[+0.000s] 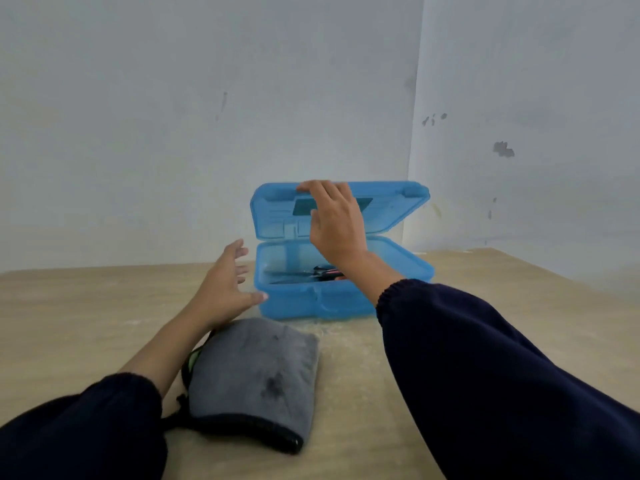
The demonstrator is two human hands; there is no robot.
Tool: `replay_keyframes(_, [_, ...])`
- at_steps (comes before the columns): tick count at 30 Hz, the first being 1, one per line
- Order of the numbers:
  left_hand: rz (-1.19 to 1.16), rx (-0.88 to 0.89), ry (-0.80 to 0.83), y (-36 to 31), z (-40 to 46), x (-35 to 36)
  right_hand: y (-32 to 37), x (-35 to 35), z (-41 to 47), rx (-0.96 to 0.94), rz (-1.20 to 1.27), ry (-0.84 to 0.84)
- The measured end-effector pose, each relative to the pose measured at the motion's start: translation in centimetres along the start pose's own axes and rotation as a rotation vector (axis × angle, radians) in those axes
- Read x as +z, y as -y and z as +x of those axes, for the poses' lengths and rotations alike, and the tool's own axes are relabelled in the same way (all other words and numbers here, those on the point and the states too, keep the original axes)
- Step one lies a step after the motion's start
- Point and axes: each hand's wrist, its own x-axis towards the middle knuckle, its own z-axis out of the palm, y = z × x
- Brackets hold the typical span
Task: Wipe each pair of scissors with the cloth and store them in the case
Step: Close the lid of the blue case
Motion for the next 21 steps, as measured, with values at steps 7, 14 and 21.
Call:
replay_keyframes(7, [0.220,0.154,-0.103,-1.4,-1.0,0.9,-0.1,-1.8,-6.2,-0.050,-0.155,0.134])
replay_keyframes(14, [0.432,0.338,-0.063,-1.5,-1.1,0.6,-2.6,-3.5,-7.1,-0.021,-0.067,0.544])
replay_keyframes(21, [0.465,0.359,-0.012,-1.7,-1.1,0.6,-2.6,-3.5,-7.4,0.035,0.032,0.516])
